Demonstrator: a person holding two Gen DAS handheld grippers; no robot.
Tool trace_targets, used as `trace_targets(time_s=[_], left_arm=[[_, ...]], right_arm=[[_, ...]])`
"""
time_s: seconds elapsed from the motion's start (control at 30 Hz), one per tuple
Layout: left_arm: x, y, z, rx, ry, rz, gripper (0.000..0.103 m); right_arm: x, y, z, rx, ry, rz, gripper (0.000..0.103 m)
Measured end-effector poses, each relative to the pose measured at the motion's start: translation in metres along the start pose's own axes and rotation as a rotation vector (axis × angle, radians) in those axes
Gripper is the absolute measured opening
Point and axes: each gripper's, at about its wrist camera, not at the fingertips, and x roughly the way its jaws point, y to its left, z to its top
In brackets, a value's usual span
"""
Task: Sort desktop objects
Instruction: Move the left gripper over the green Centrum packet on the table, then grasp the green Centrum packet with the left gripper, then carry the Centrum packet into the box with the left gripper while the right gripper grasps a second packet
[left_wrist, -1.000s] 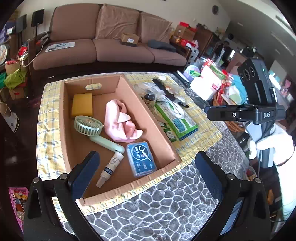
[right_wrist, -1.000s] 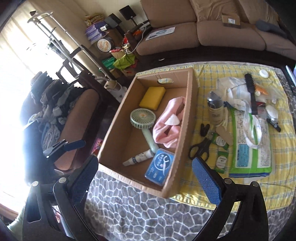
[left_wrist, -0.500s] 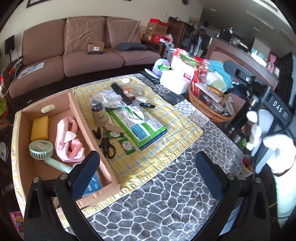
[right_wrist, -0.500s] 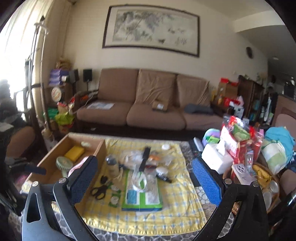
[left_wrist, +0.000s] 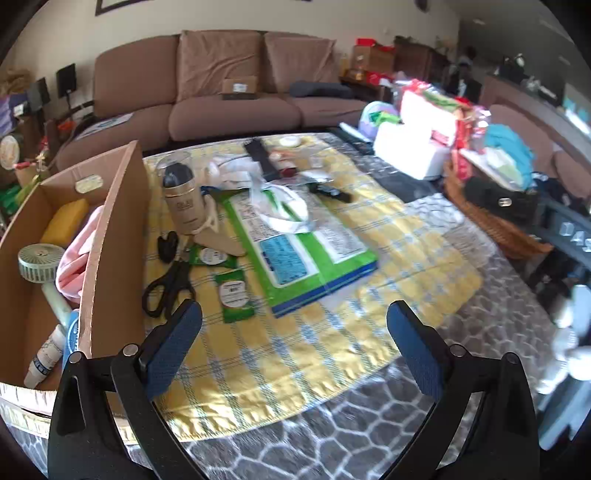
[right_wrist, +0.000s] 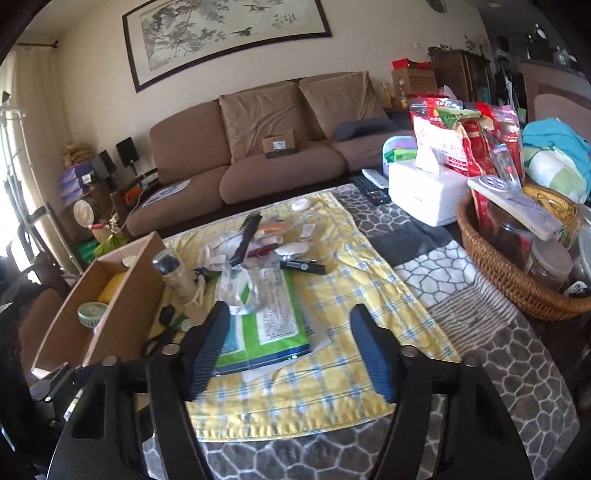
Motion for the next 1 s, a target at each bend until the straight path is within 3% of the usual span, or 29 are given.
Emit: trace_targets(time_s=[0.1, 0.17, 0.3, 0.33, 0.47, 0.53, 0.67, 0.8, 1.0], left_arm=[[0.033, 0.005, -0.001, -0.059, 0.042, 0.071, 0.092], [0.053, 0.010, -0.003, -0.099, 0.063, 0.104, 0.083], [0.084, 0.035, -0.008, -0.195, 0.111, 0.144, 0.069], [0.091, 0.041, -0.011, -0.203, 0.125, 0.147, 0.070], [0.092, 0.043, -0.011, -0.192, 0.107, 0.119, 0.071], [0.091, 0.043, -0.011, -0.192, 0.107, 0.098, 0.066], [0.084, 0.040, -0.011, -0.171, 0.115, 0.032, 0.025], [0.074, 0.042, -0.014, -0.198, 0.116, -0.030, 0.018], [0.022, 0.038, -0.015, -0.218, 0.036, -0.170, 0.016]], right_arm=[[0.007, -0.017, -0.005, 0.034, 0.009, 0.005, 0.052], [0.018, -0.026, -0.005, 0.098, 0.080, 0.042, 0.044], [0.023, -0.026, -0.008, 0.127, 0.116, 0.099, 0.044], [0.024, -0.023, -0.008, 0.115, 0.125, 0.106, 0.044], [0.024, -0.016, -0.010, 0.098, 0.143, 0.141, 0.044], [0.025, -0.015, -0.011, 0.104, 0.152, 0.151, 0.044], [0.027, -0.017, -0.011, 0.139, 0.167, 0.180, 0.044], [0.027, -0.013, -0.011, 0.131, 0.174, 0.182, 0.044], [0.027, -0.008, -0.010, 0.127, 0.177, 0.199, 0.044]])
